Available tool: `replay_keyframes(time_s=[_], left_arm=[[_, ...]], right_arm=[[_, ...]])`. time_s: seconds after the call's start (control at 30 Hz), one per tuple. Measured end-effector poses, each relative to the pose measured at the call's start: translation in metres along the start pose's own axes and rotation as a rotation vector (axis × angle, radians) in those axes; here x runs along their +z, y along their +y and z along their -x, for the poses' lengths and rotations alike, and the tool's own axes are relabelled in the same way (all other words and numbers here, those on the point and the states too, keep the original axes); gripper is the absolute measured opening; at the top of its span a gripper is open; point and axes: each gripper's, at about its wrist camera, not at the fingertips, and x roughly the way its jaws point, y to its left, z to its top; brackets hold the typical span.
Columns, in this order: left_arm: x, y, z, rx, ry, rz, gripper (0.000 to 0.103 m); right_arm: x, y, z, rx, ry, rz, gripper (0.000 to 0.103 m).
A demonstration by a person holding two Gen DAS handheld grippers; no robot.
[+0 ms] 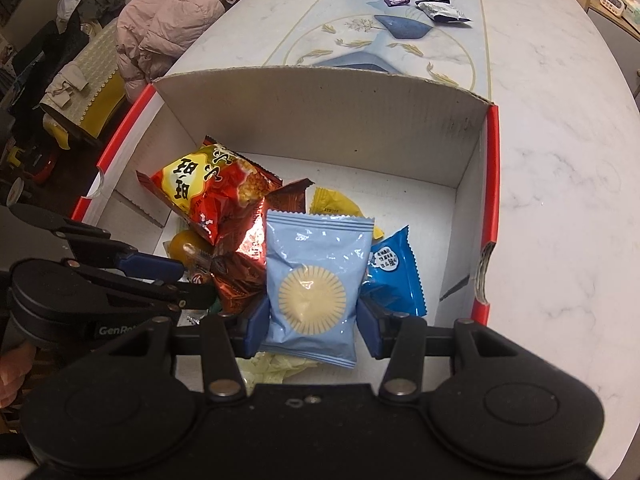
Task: Organize snacks
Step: 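Open both grippers to drop the candy and packet and lift out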
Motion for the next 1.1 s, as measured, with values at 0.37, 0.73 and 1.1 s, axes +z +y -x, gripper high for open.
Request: replay_keyframes(time_s=[0.37,0.73,1.1], left_arm=[[-0.016,0.007,0.031,-0.006,-0.096,0.02,0.048],[-0.009,-0.008,0.089,0.004,-0.265,-0.006,0.056],[0.031,-0.02,0.125,0.029,-0.366,-0.03,0.063]], right_arm=[[-0.004,-0.007,0.014,0.006,-0.047,-0.029,0.054],[0.005,-0.003,0.06,0.035,-0.172,-0.007,0.06],[0.039,-0.019,0.097,0.008,-0.283,0.031,0.088]])
